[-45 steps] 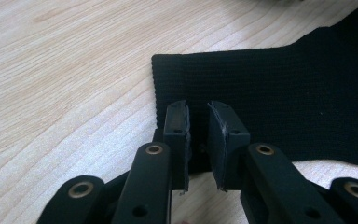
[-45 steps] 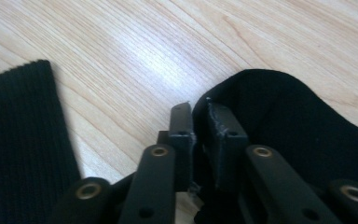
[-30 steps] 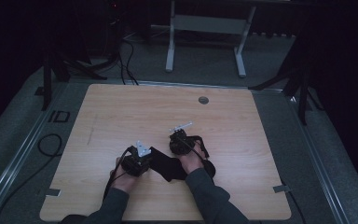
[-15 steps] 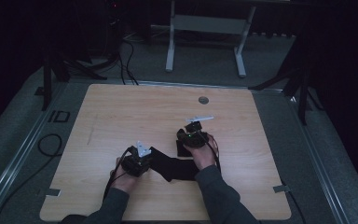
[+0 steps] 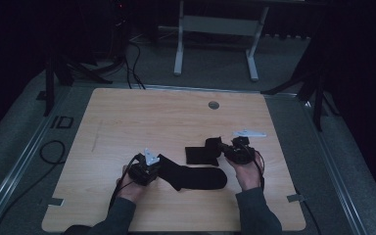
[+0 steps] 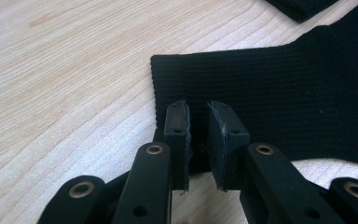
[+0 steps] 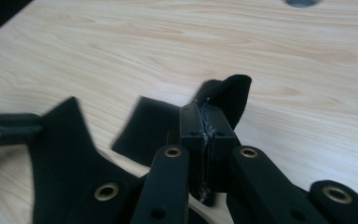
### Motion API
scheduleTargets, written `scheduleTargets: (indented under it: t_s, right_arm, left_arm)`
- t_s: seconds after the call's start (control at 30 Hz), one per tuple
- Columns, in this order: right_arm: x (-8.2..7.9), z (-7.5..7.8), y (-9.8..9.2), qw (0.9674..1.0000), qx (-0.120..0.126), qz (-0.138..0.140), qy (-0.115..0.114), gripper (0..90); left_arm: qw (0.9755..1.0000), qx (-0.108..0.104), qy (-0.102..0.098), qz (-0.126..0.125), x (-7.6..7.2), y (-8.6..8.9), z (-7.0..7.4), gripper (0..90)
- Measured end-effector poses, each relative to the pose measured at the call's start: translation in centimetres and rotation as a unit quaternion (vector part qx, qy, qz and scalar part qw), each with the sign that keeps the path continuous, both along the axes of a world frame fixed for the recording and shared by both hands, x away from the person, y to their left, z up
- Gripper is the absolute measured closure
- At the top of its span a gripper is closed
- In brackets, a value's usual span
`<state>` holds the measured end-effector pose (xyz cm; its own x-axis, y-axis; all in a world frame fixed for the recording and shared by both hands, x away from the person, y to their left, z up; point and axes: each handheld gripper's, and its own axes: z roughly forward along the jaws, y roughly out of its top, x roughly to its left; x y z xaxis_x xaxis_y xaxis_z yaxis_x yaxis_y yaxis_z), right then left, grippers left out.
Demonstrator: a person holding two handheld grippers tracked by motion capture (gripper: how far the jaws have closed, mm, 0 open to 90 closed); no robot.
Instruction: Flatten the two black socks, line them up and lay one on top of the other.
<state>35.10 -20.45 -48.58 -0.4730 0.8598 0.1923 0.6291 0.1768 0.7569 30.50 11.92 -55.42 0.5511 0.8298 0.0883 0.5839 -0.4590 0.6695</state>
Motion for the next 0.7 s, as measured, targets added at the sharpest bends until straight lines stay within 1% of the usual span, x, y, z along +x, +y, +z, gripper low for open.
scheduleTargets:
  t_s: [0.07,0.13,0.17,0.2,0.23,0.4,0.47,0.57,0.6,0.63,0.67,0.7]
  right_arm:
    - [-0.4,-0.2,-1.2,1.0000,0.000,-0.008,-0.002,88.1]
    - [-0.5,-0.5,-2.2,0.9998,-0.005,-0.019,-0.001,87.9]
    - [-0.5,-0.5,-2.2,0.9998,-0.005,-0.019,-0.001,87.9]
    - [-0.4,-0.6,-2.7,0.9997,-0.009,-0.023,0.001,87.8]
    - [-0.4,-0.6,-3.5,0.9993,-0.018,-0.033,0.002,87.7]
    - [-0.6,-1.0,-4.7,0.9976,-0.052,-0.046,0.005,87.6]
    - [-0.6,-1.2,-5.1,0.9973,-0.056,-0.046,0.011,87.6]
    - [-0.6,-1.3,-5.4,0.9966,-0.062,-0.052,0.013,86.9]
    - [-0.5,-1.3,-5.5,0.9959,-0.070,-0.056,0.013,85.0]
    - [-0.5,-1.2,-5.7,0.9934,-0.090,-0.071,0.007,74.8]
    - [-0.5,-1.1,-5.7,0.9928,-0.093,-0.075,0.002,74.0]
    - [-0.6,-1.0,-5.8,0.9930,-0.093,-0.073,-0.002,72.6]
  left_arm:
    - [1.0000,0.002,-0.001,-0.001,0.0,0.0,0.0,78.6]
    - [1.0000,0.001,-0.001,-0.001,0.0,-0.1,0.0,78.6]
    - [1.0000,0.001,-0.001,-0.001,0.0,-0.1,0.0,78.7]
    - [1.0000,0.002,-0.001,-0.002,0.0,-0.1,0.0,78.7]
    - [1.0000,0.002,-0.001,-0.002,0.0,-0.1,0.0,78.6]
    - [1.0000,0.002,-0.001,-0.002,0.0,-0.1,0.0,78.7]
    - [1.0000,0.001,-0.001,-0.002,0.0,-0.1,0.0,78.7]
    - [1.0000,0.001,-0.001,-0.002,0.0,-0.1,0.0,78.6]
    - [1.0000,0.001,0.000,-0.002,0.0,-0.1,0.0,78.6]
    - [1.0000,0.001,0.000,-0.003,0.0,-0.1,0.0,78.6]
    - [1.0000,0.001,-0.001,-0.003,0.0,-0.1,0.0,78.6]
    - [1.0000,0.001,-0.001,-0.003,0.0,-0.1,0.0,78.6]
